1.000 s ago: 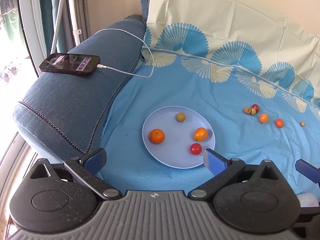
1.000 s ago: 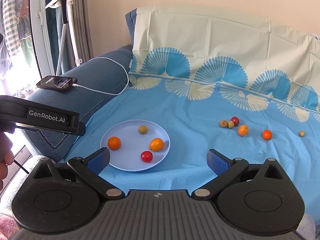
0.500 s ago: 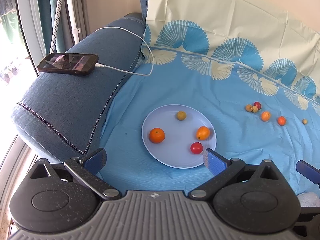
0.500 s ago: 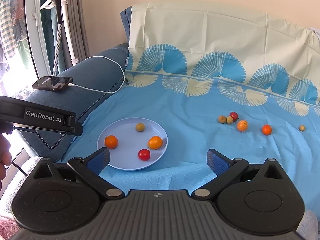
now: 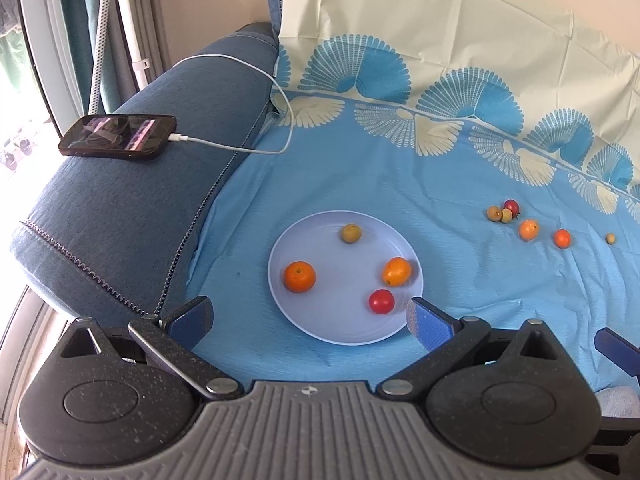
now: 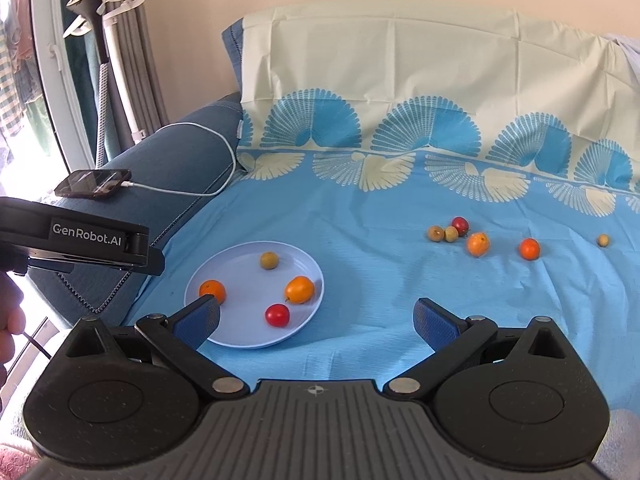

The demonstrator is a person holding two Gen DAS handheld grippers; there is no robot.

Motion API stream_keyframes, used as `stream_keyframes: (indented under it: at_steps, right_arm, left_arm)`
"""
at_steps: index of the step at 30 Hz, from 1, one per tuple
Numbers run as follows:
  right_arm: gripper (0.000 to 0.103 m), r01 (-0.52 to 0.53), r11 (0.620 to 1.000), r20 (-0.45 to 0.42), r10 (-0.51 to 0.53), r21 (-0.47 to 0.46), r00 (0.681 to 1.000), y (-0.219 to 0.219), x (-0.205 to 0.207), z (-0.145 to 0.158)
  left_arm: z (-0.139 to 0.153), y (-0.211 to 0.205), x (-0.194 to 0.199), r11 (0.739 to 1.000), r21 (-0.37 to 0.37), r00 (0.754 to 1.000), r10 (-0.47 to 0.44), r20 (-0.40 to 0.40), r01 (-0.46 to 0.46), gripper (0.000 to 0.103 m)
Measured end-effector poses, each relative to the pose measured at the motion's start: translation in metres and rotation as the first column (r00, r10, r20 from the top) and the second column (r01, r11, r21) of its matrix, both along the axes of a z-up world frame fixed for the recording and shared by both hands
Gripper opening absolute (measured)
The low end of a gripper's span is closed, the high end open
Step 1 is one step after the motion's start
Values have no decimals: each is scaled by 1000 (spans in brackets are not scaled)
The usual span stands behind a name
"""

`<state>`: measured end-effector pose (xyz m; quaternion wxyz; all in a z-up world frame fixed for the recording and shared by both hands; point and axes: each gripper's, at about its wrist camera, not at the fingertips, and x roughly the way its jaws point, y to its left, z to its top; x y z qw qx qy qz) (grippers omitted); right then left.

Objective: Organize fruits
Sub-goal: 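Move both open tools toward the fruit cluster on the sheet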

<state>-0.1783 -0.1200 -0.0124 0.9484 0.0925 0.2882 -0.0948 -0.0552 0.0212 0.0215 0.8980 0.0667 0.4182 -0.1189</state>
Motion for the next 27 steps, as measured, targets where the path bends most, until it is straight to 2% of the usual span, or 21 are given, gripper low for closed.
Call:
stream_keyframes:
  at_steps: [14,21,27]
  right_arm:
    - [102,158,986,-10,-157,49,987,-62,-8,-7]
    - [102,268,962,-21,-267,52,963,-111,-14,-15]
    - [102,365,930,-42,-364,40,931,-159,-13,-33]
  left_arm:
    - [-6,-61,19,998,17,998,-54,-15,54,103]
    - [-19,-112,36,993,40,994,-106,-24,107,103]
    - [-40,-167,68,988,41,988,-144,-53,146,103]
